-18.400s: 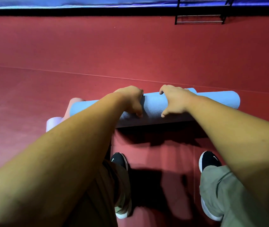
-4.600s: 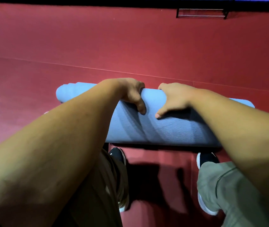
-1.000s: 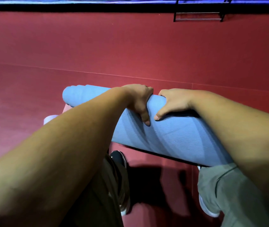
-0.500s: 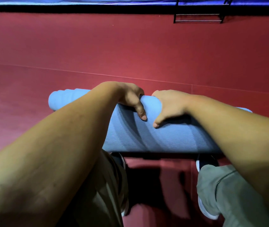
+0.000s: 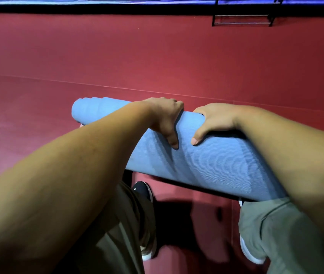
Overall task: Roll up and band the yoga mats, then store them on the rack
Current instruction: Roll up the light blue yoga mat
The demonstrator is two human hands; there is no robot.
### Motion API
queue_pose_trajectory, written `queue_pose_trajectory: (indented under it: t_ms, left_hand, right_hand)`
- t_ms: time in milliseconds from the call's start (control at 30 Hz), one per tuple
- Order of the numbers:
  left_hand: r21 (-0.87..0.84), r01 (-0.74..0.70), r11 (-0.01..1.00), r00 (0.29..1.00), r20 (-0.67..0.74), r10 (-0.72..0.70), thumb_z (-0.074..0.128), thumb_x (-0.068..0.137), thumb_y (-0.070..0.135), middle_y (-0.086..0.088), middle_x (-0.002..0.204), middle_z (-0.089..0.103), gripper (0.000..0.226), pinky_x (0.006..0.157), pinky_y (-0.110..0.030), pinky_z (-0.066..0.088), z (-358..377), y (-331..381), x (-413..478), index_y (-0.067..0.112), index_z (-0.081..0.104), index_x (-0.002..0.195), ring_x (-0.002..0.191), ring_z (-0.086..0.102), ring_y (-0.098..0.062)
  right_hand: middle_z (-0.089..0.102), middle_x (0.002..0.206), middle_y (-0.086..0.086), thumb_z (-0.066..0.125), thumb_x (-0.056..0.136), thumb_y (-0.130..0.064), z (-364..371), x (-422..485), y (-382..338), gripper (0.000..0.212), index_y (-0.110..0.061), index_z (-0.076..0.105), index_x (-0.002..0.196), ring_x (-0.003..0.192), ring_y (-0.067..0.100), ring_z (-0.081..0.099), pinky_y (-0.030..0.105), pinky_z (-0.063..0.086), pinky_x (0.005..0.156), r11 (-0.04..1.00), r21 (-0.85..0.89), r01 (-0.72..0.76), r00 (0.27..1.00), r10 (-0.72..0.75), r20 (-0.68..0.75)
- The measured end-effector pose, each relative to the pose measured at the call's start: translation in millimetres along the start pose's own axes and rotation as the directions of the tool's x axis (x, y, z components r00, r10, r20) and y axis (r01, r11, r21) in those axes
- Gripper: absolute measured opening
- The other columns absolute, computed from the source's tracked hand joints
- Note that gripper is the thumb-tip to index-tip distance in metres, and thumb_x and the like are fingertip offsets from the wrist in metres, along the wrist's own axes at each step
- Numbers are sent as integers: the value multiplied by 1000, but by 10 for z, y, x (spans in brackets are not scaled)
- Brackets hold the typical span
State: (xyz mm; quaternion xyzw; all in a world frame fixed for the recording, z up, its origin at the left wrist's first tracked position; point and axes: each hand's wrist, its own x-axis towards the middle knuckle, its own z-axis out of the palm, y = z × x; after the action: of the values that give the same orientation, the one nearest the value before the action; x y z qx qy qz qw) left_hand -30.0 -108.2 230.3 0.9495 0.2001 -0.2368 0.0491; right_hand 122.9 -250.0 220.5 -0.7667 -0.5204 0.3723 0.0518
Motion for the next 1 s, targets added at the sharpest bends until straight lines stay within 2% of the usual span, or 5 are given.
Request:
queue_pose_trajectory:
  t_ms: [400, 633, 767, 867, 1000]
  left_hand:
    - [-331, 104, 938, 991, 111, -70, 102, 38, 60, 10, 105, 73, 82, 90, -43, 62, -58, -216, 62, 32, 68, 108, 96, 70, -18]
    - [-364, 100, 926, 986, 160, -43, 98, 45, 63, 12, 123, 66, 101, 99, -44, 57, -70, -236, 28, 39, 59, 135, 110, 65, -20]
    - [-199, 11, 980, 991, 132, 16, 88, 51, 75, 8, 136, 60, 107, 105, -48, 53, -73, -113, 45, 38, 50, 144, 120, 60, -23]
    - [10, -14, 1000, 995, 98, 13, 85, 34, 91, 4, 149, 49, 143, 117, -53, 40, 3, -12, 42, 34, 34, 155, 139, 46, -28]
    - [63, -14, 998, 1000, 15, 13, 90, 37, 86, 0, 134, 59, 130, 99, -44, 49, 71, 63, 50, 25, 42, 141, 123, 57, -28]
  right_hand:
    - [47, 152, -7, 79, 39, -93, 142, 123, -9, 139, -36, 29, 155, 137, 27, 50, 52, 44, 112, 926, -375, 52, 996, -76, -49]
    - [63, 124, -5, 90, 53, -73, 177, 99, -105, 101, -28, 51, 135, 109, 25, 61, 41, 53, 92, 945, -321, 59, 987, -102, -121]
    - [67, 119, -10, 91, 51, -70, 147, 98, -4, 94, -38, 55, 131, 104, 18, 64, 40, 56, 92, 985, -173, 14, 996, -29, -85]
    - [69, 113, -11, 93, 56, -65, 91, 103, 57, 82, -36, 59, 125, 101, 15, 66, 39, 57, 91, 993, -117, -4, 998, -3, -63]
    - [71, 108, -14, 95, 55, -62, 88, 104, 86, 73, -37, 63, 117, 96, 11, 70, 40, 59, 89, 998, -56, -18, 1000, 16, -22]
